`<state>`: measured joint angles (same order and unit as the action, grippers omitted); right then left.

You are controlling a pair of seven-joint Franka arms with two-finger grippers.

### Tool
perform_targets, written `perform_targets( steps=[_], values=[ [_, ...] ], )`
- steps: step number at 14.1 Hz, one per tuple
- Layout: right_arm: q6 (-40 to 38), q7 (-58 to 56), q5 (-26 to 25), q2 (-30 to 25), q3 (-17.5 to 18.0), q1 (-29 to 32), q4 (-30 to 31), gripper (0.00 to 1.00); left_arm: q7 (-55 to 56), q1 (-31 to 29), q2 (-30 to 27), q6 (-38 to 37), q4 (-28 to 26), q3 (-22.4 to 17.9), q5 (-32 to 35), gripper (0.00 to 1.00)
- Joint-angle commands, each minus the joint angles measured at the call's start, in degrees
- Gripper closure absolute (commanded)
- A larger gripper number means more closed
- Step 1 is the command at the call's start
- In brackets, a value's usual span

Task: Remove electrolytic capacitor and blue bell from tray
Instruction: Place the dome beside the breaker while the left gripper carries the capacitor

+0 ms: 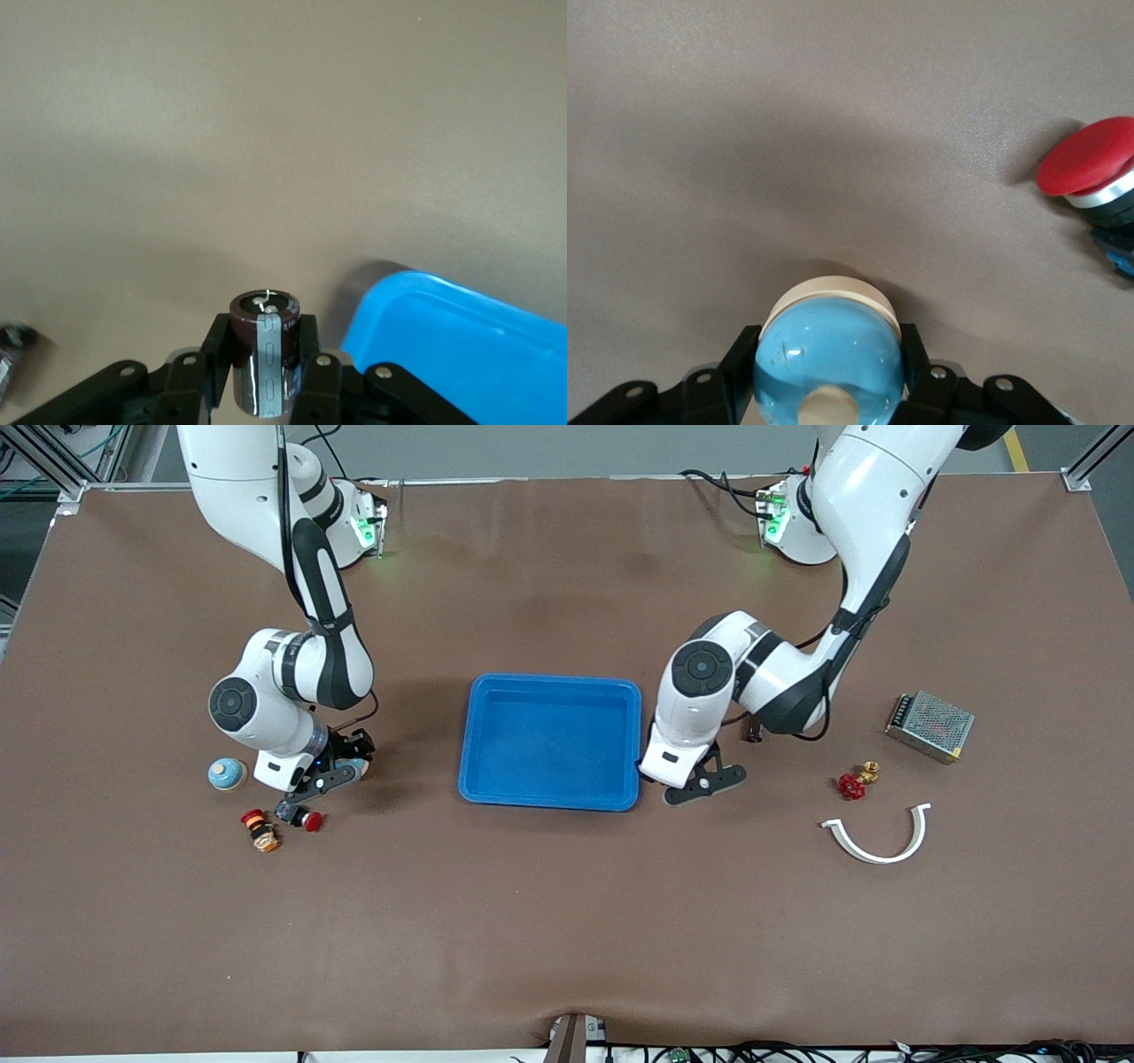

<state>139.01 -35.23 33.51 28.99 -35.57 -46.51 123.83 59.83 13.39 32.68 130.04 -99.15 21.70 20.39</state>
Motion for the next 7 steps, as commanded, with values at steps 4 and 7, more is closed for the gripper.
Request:
perform_targets(
  steps=[4, 7],
  values=[
    [-0.76, -0.29, 2.0, -0.69, -0.28, -0.07, -1.4, 0.0, -14.71, -4.51, -0.26, -0.66, -2.63, 0.98, -0.09, 1.0],
    [-10.29, 3.67, 1.56, -2.01, -2.12, 0.01, -6.12, 0.0, -26.48, -8.29, 0.62, -0.66, -2.89, 1.16, -0.44, 1.0]
  ],
)
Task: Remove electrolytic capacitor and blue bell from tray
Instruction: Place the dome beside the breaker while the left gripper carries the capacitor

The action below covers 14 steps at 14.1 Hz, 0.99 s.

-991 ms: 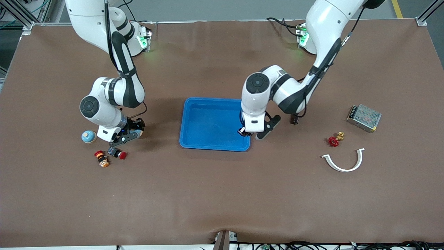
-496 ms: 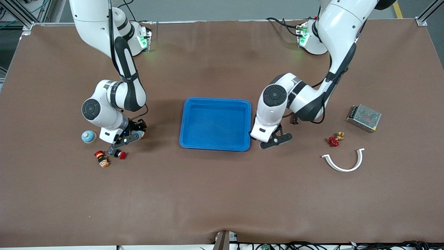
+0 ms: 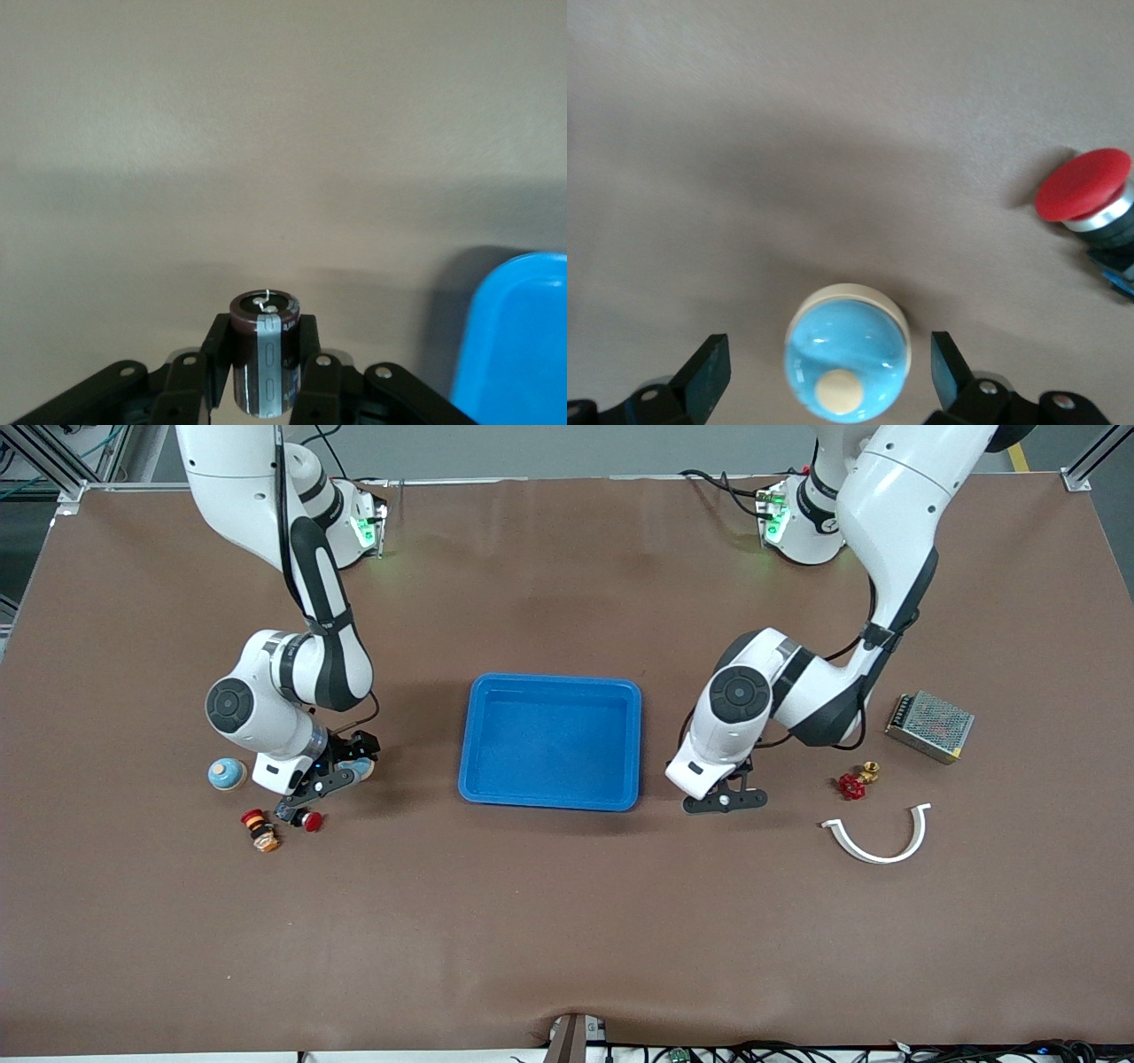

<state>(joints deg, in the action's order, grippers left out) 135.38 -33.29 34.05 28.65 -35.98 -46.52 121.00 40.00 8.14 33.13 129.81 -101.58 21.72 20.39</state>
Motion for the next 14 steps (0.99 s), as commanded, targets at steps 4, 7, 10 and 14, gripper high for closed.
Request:
perform_targets(
  steps=[4, 7, 10, 14],
  values=[
    [-23.64, 6.54, -4.31, -1.66, -8.48, -0.68, -14.7, 0.0, -12.74, -5.49, 0.89, -0.44, -1.69, 1.13, -0.44, 1.0],
    [-34.88, 16.82, -11.97, -1.66, -8.67, -0.51, -25.68, 0.0, -15.3, -6.47, 0.89, -0.35, -2.92, 1.13, -0.27, 1.0],
    [-45.96, 21.33, -14.53, -2.63, -10.85, -0.68, -35.27, 0.0, -16.27, -6.47, 0.97, 0.53, -4.24, 1.05, 0.44, 1.0],
    [-57.49, 23.71, -16.03, -3.07, -14.81, -0.77, -46.53, 0.0, -16.27, -6.65, 0.36, 7.02, -8.36, 0.78, 1.22, 1.0]
  ],
)
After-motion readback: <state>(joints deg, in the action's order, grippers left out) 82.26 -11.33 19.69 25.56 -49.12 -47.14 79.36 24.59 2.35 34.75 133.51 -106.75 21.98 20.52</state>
